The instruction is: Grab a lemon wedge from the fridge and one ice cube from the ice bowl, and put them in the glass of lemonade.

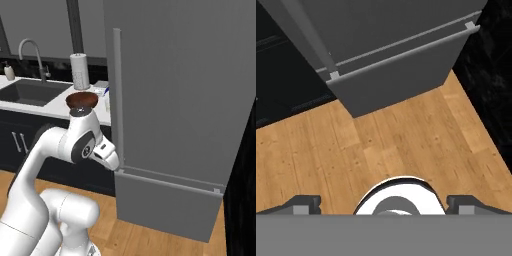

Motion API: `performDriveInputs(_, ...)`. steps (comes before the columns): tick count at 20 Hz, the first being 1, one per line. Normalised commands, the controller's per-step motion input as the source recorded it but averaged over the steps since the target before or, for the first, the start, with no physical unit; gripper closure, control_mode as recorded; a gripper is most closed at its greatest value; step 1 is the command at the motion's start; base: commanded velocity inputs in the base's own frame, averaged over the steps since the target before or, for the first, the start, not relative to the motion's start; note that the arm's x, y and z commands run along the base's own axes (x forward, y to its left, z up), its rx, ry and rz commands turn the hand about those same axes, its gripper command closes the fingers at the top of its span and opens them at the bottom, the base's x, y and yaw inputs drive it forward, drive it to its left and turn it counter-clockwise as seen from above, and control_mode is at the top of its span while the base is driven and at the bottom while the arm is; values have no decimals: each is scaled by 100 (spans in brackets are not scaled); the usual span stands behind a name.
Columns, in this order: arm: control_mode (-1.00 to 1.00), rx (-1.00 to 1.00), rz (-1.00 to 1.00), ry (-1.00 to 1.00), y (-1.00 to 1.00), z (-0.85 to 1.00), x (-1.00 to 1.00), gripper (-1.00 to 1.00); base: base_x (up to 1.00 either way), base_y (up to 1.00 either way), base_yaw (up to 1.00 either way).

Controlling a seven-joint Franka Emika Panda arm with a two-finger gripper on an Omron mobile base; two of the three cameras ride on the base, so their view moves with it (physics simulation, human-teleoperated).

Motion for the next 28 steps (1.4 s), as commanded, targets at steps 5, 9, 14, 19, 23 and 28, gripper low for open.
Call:
performDriveInputs(5, -100, 0, 0, -10, 17, 31, -36, -100, 0, 0, 0)
performDriveInputs(9, -100, -4, 4, -27, 32, 40, -5, -100, 0, 0, 0)
performDriveInputs(14, -100, -3, 3, -14, 2, 36, 86, -100, 0, 0, 0)
performDriveInputs(19, -100, 0, 7, -3, 0, 35, 100, -100, 0, 0, 0)
performDriveInputs(23, -100, -2, 13, -3, 0, 32, 91, -100, 0, 0, 0)
performDriveInputs(28, -100, -9, 11, -14, 0, 2, 55, -100, 0, 0, 0)
